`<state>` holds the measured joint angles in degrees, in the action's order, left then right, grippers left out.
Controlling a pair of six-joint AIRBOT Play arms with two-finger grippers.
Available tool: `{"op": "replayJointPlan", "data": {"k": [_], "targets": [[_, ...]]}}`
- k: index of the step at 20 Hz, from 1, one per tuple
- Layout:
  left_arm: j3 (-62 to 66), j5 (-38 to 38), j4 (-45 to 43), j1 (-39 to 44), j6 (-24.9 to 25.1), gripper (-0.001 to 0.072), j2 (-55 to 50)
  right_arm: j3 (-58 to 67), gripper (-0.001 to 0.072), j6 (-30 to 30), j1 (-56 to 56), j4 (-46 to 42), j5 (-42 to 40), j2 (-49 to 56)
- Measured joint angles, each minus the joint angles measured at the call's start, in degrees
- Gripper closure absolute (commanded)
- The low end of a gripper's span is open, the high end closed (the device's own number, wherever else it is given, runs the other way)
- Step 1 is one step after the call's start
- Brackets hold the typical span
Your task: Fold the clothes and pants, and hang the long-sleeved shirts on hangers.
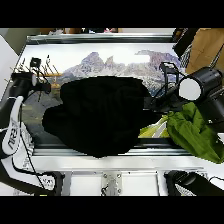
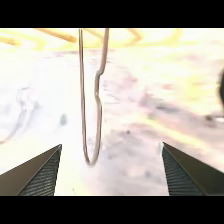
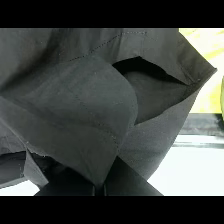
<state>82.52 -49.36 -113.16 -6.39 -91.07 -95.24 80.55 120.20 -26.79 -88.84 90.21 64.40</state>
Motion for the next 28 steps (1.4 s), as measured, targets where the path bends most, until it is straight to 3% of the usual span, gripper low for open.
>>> {"op": "replayJointPlan", "data": {"k": [7,12,21,22,23,24,25,26,28], "targets": [[8.96,-2.21,-7.30,-1.42,-6.01,0.0048,-12.15,0.00,0.0697,0.00,0.00,0.00,0.00,0.00],[15.87,-5.35,-8.04,-2.75,-5.88,0.0048,-18.34,0.00,0.0696,0.00,0.00,0.00,0.00,0.00],[18.45,-3.04,-6.60,-4.11,-4.98,0.0049,-21.92,0.00,0.0697,0.00,0.00,0.00,0.00,0.00],[18.51,-2.64,-6.23,-4.13,-4.92,0.0081,-22.10,0.00,0.0697,0.00,0.00,0.00,0.00,0.00],[18.53,-2.36,-5.57,-4.13,-4.94,0.0312,-22.25,0.00,0.0696,0.00,0.00,0.00,0.00,0.00],[18.53,-2.27,-5.05,-4.07,-4.90,0.0491,-22.43,0.00,0.0696,0.00,0.00,0.00,0.00,0.00],[18.53,-2.43,-4.68,-3.96,-4.83,0.0609,-22.56,0.00,0.0696,0.00,0.00,0.02,0.00,0.00],[18.56,-2.51,-4.44,-3.87,-4.48,0.0672,-22.62,0.00,0.0696,0.00,0.00,0.00,-0.02,0.00],[18.60,-2.54,-4.24,-3.89,-4.52,0.0696,-22.67,0.00,0.0696,0.00,0.00,0.02,-0.02,0.00]]}}
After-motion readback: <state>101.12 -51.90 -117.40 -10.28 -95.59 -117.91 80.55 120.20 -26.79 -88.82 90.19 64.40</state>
